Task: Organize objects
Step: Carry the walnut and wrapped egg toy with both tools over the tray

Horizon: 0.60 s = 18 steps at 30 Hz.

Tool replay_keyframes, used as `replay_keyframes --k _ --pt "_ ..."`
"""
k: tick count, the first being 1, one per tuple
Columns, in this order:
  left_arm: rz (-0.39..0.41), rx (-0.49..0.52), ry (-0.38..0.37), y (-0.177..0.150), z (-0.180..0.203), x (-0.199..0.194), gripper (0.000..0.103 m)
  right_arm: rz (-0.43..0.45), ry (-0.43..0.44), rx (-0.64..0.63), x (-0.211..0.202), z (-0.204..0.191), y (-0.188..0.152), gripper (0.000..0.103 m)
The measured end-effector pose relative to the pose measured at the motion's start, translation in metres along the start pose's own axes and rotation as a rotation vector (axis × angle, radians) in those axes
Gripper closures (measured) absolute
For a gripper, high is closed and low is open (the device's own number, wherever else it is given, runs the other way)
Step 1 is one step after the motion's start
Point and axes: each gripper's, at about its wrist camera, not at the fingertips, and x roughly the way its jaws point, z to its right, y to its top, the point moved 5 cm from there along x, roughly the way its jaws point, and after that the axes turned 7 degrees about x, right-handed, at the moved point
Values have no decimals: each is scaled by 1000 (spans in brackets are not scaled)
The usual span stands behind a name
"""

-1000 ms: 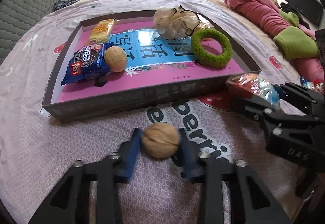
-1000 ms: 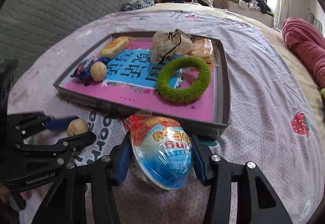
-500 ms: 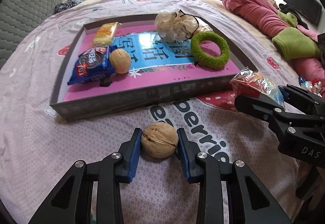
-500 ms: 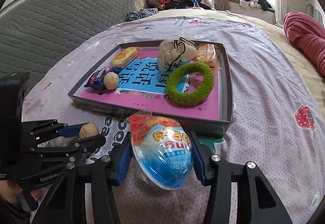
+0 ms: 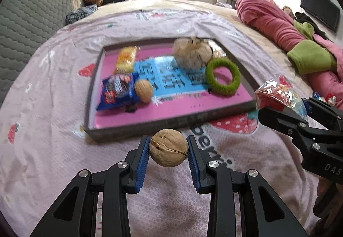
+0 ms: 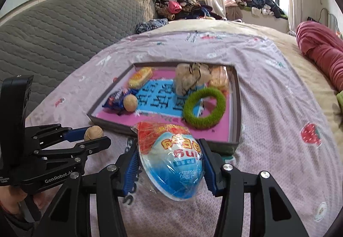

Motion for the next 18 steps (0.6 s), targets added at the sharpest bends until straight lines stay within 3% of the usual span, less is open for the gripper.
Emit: replay_keyframes --k 18 --pt "124 10 53 74 -35 -58 68 162 17 -48 -44 -40 97 51"
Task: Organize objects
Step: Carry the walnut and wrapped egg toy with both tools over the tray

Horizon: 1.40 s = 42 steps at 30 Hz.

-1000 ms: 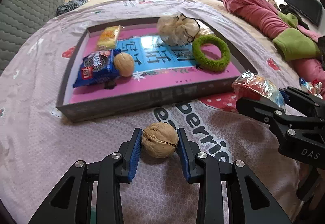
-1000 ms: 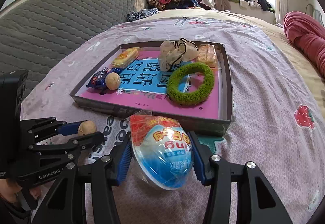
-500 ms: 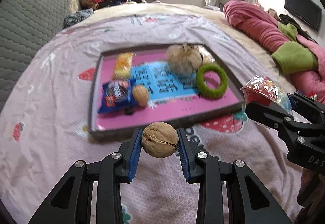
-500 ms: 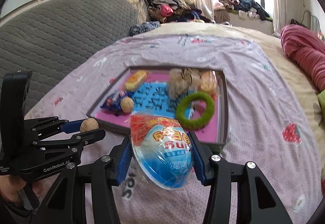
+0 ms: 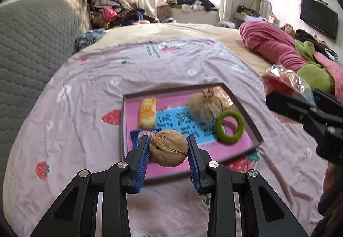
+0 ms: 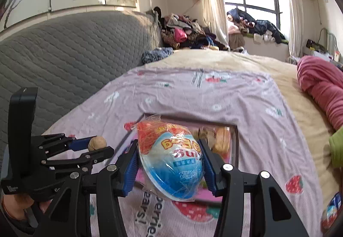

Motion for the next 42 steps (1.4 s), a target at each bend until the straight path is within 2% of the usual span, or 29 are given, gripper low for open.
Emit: replay_keyframes --k 10,17,25,32,42 --pt "46 15 21 42 -9 4 68 73 -35 -26 -3 0 44 51" --pt "55 14 9 57 -9 21 68 92 -23 -1 9 6 56 51" --pt "43 -19 -15 44 -7 58 68 91 -8 48 28 12 38 51" --pt "15 -22 -38 22 -5 93 68 52 -14 61 54 24 12 51" --pt "-15 -18 -42 11 -7 129 68 -13 -23 55 85 35 -13 51"
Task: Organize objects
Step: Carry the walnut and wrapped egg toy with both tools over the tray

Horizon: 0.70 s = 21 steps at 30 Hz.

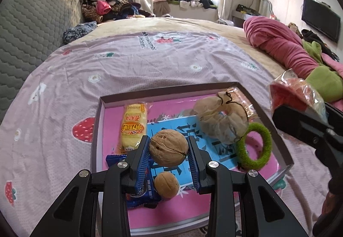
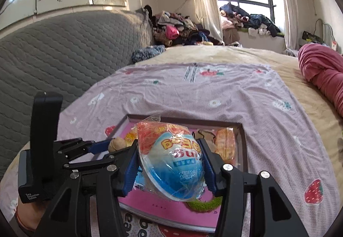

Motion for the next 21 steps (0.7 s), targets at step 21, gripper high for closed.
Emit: replay_keyframes --k 21 --pt "-21 38 -32 -8 16 21 68 -124 -46 -15 24 13 -24 51"
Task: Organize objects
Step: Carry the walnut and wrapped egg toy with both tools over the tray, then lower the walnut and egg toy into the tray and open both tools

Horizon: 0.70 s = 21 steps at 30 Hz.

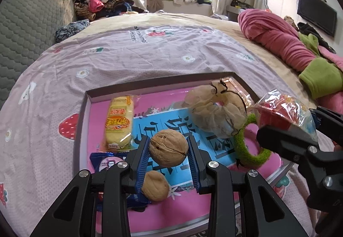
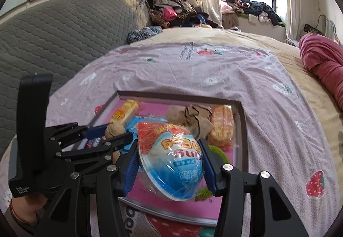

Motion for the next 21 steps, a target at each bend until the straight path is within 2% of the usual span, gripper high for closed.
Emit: replay_keyframes --k 21 --pt "-21 42 -14 -9 18 15 68 -140 -75 -68 24 9 -26 51"
